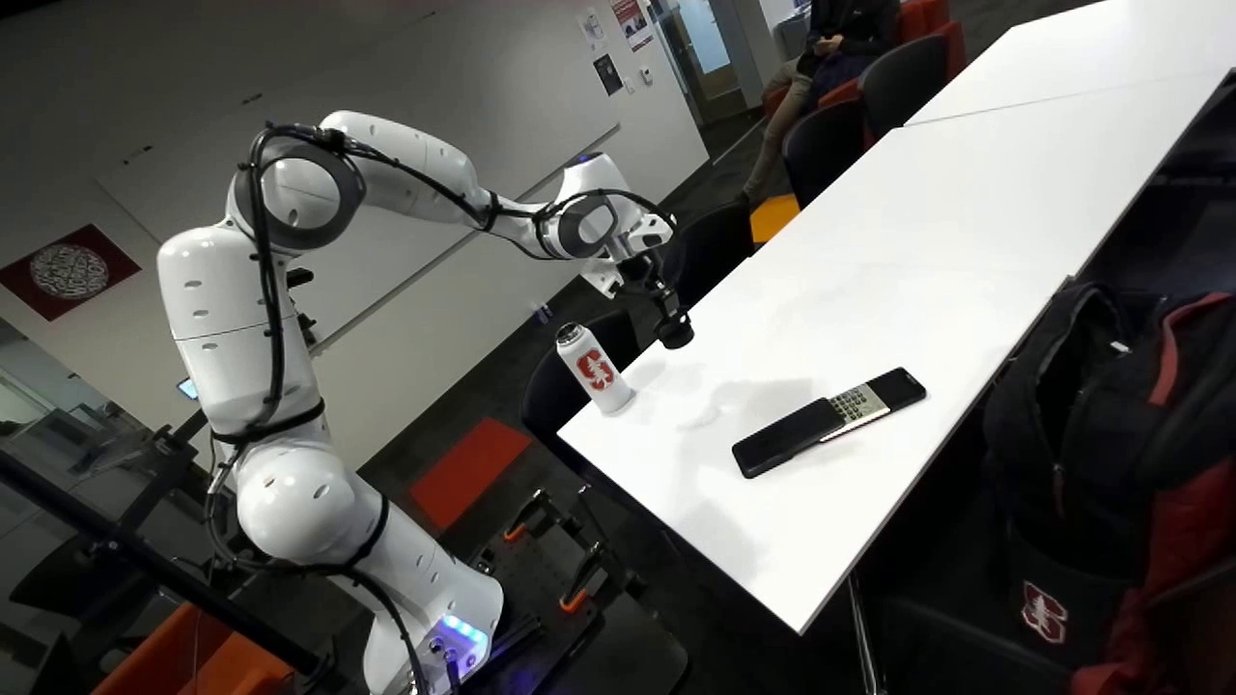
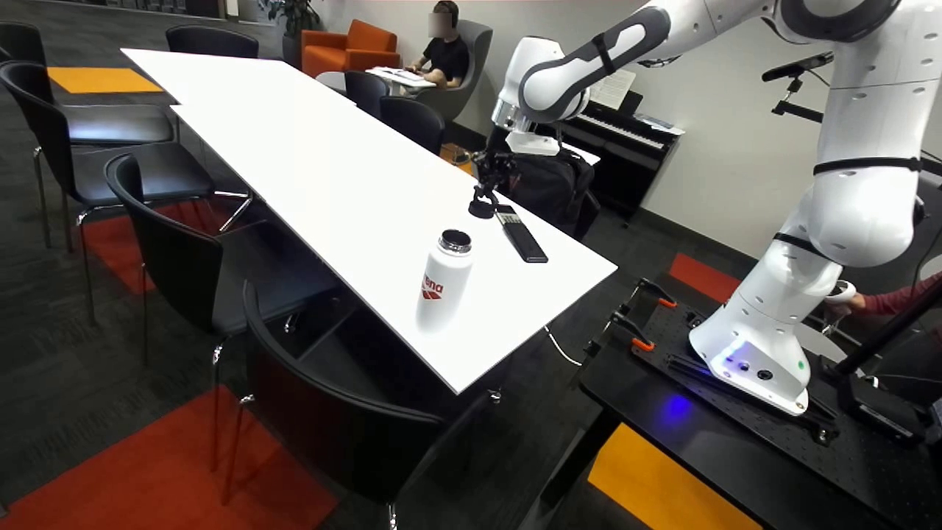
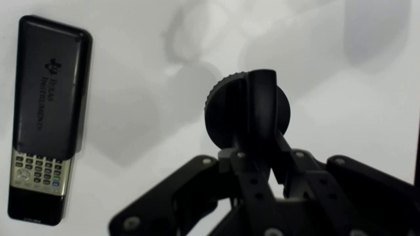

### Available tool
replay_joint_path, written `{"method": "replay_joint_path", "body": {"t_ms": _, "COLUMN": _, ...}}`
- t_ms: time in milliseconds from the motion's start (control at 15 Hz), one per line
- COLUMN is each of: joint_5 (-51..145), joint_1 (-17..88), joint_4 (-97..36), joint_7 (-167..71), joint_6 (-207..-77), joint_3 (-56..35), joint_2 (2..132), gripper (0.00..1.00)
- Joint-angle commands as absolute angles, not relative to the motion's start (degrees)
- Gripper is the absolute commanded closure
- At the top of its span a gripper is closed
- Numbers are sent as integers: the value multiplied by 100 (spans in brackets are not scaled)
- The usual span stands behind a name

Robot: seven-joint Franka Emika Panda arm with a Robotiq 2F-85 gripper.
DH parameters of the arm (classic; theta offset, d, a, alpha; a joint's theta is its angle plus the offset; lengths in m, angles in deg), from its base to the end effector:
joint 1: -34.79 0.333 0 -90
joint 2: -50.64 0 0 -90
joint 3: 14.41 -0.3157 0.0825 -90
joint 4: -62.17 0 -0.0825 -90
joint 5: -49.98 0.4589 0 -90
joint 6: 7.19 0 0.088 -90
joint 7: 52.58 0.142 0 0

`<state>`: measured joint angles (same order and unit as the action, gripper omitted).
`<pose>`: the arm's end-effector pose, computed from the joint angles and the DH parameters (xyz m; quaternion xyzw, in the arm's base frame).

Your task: Pick up the black lid off the white bottle and put it on the table.

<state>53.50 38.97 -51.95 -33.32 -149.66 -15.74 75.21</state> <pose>0.6652 0.0655 0.1598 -0.9887 0.1443 -0.0270 0.0308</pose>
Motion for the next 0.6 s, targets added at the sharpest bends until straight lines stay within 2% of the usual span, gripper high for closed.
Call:
{"method": "replay_joint_path", "body": {"t_ms": 0, "joint_5": 5555, "joint_1": 3870, "joint_4": -4708, "joint_7": -3332, "joint_6": -14984, "joint_3": -1479, "joint_2": 8154, "gripper": 95}}
{"method": "replay_joint_path", "body": {"t_ms": 533, "joint_5": 5243, "joint_1": 4302, "joint_4": -4081, "joint_7": -2646, "joint_6": -14973, "joint_3": -881, "joint_2": 9095, "gripper": 95}}
